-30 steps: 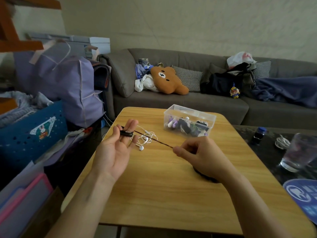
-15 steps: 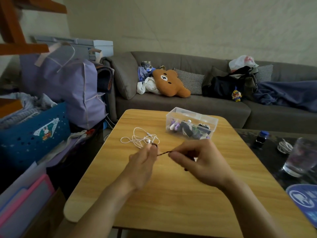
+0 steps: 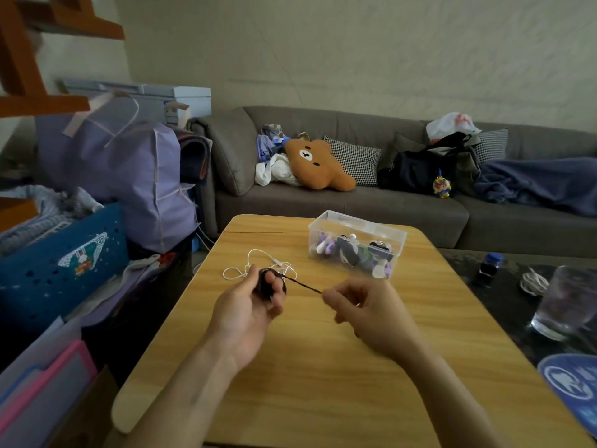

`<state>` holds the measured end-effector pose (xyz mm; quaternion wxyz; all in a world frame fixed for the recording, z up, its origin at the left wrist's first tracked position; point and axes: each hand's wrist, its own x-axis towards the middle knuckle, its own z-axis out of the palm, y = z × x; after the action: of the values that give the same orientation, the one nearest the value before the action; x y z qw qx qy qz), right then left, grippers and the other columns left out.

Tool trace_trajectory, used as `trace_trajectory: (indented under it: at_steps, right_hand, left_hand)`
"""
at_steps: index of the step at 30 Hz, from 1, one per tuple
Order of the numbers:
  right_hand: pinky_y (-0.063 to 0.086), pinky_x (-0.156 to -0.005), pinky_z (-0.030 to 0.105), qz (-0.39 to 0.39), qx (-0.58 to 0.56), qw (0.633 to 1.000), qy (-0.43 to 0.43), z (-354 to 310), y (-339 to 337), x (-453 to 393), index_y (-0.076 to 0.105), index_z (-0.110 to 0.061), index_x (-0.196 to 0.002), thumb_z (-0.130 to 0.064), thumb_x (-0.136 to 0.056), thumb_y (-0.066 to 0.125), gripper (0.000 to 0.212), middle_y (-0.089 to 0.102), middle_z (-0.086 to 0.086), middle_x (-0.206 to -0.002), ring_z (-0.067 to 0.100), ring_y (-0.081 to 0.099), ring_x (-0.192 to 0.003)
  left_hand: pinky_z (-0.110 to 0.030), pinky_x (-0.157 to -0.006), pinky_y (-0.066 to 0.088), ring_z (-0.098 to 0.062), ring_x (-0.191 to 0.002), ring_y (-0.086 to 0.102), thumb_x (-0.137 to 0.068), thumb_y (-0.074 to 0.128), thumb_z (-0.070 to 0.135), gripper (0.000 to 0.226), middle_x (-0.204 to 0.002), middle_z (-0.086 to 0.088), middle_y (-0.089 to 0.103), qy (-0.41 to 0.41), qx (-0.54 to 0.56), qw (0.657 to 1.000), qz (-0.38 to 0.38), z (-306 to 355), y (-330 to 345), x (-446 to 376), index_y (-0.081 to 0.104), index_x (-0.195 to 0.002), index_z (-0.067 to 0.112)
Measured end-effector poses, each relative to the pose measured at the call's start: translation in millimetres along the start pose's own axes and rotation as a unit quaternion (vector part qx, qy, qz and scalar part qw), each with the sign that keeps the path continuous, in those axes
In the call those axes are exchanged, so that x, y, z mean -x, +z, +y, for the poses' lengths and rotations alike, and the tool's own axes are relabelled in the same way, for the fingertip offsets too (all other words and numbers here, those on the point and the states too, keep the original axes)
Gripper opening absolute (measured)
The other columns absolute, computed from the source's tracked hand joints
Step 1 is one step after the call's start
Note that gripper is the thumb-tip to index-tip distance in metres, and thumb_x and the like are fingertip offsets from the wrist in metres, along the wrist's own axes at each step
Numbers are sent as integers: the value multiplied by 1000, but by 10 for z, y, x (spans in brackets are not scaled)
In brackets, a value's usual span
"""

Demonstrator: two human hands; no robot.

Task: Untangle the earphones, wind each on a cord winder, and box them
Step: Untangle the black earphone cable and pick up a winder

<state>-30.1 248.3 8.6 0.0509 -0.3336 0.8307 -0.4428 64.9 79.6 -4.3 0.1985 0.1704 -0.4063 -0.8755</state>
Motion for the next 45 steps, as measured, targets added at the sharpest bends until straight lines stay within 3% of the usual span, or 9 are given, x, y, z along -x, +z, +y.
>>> trace_trajectory:
  at_steps: [3, 7, 13, 17, 24, 33, 36, 41, 45]
  right_hand:
    - [60, -66, 27, -74, 35, 996, -24, -81, 165, 57, 72, -26, -101, -34, -98, 63, 13, 73, -4, -77, 8, 68, -61]
    - [43, -82, 16, -92, 159, 978, -102, -102, 300, 76, 60, -30, -137, -22, -103, 51, 35, 62, -9, -115, 6, 57, -95]
    - [40, -77, 6, -25, 115, 981, -156, -128, 237, 66, 73, -28, -119, -13, -98, 61, 29, 56, -12, -105, -1, 52, -87]
    - [54, -76, 18, 40, 9, 986, -161, -118, 108, 58, 78, -29, -103, -13, -92, 71, 21, 69, -17, -94, 2, 66, -84]
    - [59, -72, 31, -15, 18, 995, -96, -87, 84, 74, 70, -38, -88, -23, -90, 73, 15, 64, -14, -99, 5, 66, -86]
    - [52, -72, 15, -12, -88, 992, -86, -175, 416, 158, 64, -24, -104, -23, -99, 61, 6, 72, -12, -87, -3, 67, -87]
    - [50, -74, 14, -23, -29, 989, -140, -187, 509, 188, 66, -23, -119, -27, -98, 61, 22, 71, -13, -93, 1, 66, -90]
    - [53, -71, 24, -6, 0, 983, -183, -152, 541, 169, 74, -24, -104, -22, -93, 68, 13, 66, -11, -94, 8, 63, -89]
    - [51, -74, 33, -26, 27, 976, -213, -170, 606, 210, 62, -23, -102, -25, -98, 60, 5, 61, -9, -98, 10, 60, -87]
  left_hand:
    - [-38, -92, 40, -19, -96, 69, -106, 32, 34, 41, -103, -8, 74, 12, 5, 1000, -15, 51, -18, 12, 65, -105, 9]
    - [-37, -111, 30, -11, -123, 57, -103, 36, 37, 37, -127, -1, 69, 30, -71, 997, -16, 0, -61, -34, 63, -120, 18]
    - [-31, -71, 35, -13, -79, 41, -102, 47, 38, 36, -83, -2, 46, 146, -377, 914, -44, -262, -100, -21, 54, -97, 3]
    - [-41, -75, 44, -21, -72, 53, -90, 41, 56, 42, -72, 0, 57, 136, -450, 877, -97, -312, -66, 19, 57, -76, 20]
    - [-22, -45, 24, -10, -45, 22, -101, 46, 12, 45, -49, 5, 26, 91, -310, 946, -27, -262, 127, 67, 32, -59, 19]
    - [-31, -54, 22, -16, -38, 25, -89, 48, 9, 47, -41, -1, 25, 79, -136, 986, 57, -253, 94, 55, 31, -45, 15]
    - [-28, -50, 24, -13, -36, 25, -86, 45, 5, 44, -41, 1, 25, 80, -109, 988, 79, -248, 68, 51, 34, -45, 16]
    - [-28, -48, 22, -16, -36, 28, -82, 50, 3, 51, -36, -3, 29, 150, -219, 960, 90, -197, 24, 80, 39, -33, 16]
    - [-25, -42, 22, -18, -47, 25, -64, 51, 16, 26, -50, -8, 28, 216, -249, 934, 140, -219, 9, 55, 40, -45, 3]
